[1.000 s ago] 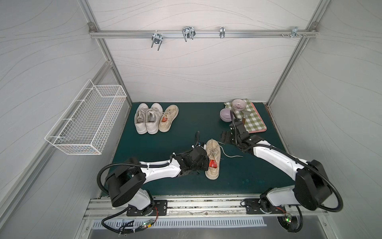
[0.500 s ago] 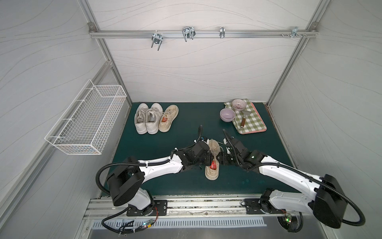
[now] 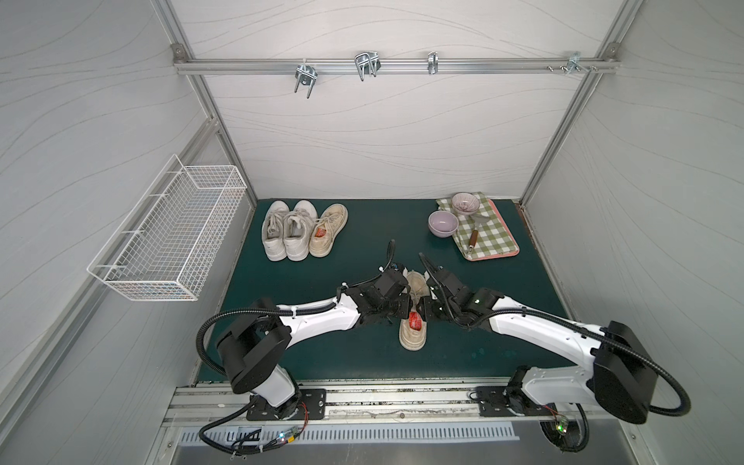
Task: Remove the insole from the shoe
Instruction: Adjust the shoe at the center of the board.
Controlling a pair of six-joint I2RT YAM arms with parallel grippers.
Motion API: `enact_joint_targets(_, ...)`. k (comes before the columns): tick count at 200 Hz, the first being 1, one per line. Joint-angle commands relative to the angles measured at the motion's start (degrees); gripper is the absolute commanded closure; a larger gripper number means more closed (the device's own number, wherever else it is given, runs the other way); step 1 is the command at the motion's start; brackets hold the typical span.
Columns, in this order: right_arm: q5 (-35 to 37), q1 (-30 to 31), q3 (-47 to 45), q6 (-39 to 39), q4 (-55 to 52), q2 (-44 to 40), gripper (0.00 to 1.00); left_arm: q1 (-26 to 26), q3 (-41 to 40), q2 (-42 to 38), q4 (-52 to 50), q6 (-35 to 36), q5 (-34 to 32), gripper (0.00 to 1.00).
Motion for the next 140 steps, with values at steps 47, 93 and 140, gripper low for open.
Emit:
enact_joint_targets(47, 0.2, 0.4, 1.1, 0.3, 1.9, 2.5, 0.65, 0.1, -0.9, -1.5, 3.8, -0.2, 2.3, 0.54)
enact_joint_targets(93, 2.4, 0.4, 0.9, 1.1, 1.3, 3.3, 0.76, 0.2, -0.5, 0.8, 5.0, -1.4, 1.8, 0.60)
enact_joint_targets(140, 3.9, 0.4, -0.2, 1.8, 0.2, 1.8, 0.88, 0.1, 0.7, 1.2, 3.9, -1.3, 0.1, 0.79)
